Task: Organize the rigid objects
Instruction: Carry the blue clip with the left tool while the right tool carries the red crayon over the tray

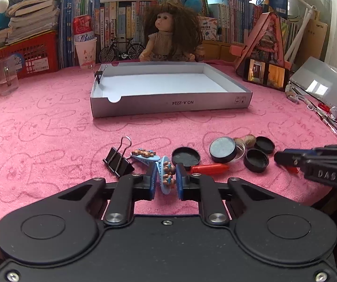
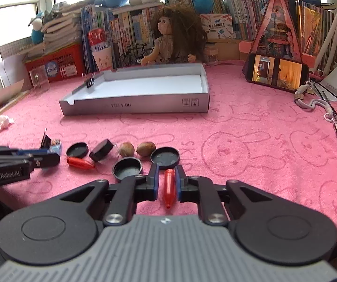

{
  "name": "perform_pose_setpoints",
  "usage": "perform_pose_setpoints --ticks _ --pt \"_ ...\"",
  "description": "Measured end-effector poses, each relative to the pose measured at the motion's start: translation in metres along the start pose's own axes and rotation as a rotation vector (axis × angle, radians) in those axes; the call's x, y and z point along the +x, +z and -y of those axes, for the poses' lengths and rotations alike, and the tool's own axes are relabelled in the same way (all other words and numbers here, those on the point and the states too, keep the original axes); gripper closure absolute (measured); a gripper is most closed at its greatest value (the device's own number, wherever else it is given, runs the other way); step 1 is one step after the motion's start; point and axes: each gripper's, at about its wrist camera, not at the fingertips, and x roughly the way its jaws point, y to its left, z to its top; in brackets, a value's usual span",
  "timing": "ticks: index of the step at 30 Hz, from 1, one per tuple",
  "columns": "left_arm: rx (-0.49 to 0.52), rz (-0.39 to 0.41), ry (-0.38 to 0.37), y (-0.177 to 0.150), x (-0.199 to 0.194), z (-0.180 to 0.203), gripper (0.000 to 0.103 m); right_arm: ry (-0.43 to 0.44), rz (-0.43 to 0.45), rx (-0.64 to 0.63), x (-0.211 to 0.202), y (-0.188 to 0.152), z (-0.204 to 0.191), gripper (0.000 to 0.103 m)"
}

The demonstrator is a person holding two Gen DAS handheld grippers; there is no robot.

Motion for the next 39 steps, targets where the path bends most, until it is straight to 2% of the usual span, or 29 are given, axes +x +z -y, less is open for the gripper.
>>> perform_pose_setpoints --ticks 2,4,24,31,39 --pt "-0.001 0.009 -0.009 0.003 -0.002 0.001 0.087 -0.002 -0.003 -0.004 0.002 -0.002 -0.001 0.080" --pt "0.000 0.017 -0.012 0.005 -0.004 0.001 0.087 -0.006 0.002 -0.010 0.002 -0.002 -0.002 0.089" --pt "-0.023 0.063 -0.028 0.026 -0.004 -0.003 0.087 -0.015 0.058 -0.012 -0.003 0.012 0.001 0.089" --pt "-0.053 0.078 -0.022 0.053 0.013 -0.015 0.087 0.004 0.087 0.037 0.009 0.037 0.009 0.089" --pt "-0.078 0.113 -0.017 0.091 0.036 -0.019 0.087 0.022 0.103 0.119 0.039 0.073 0.024 0.089"
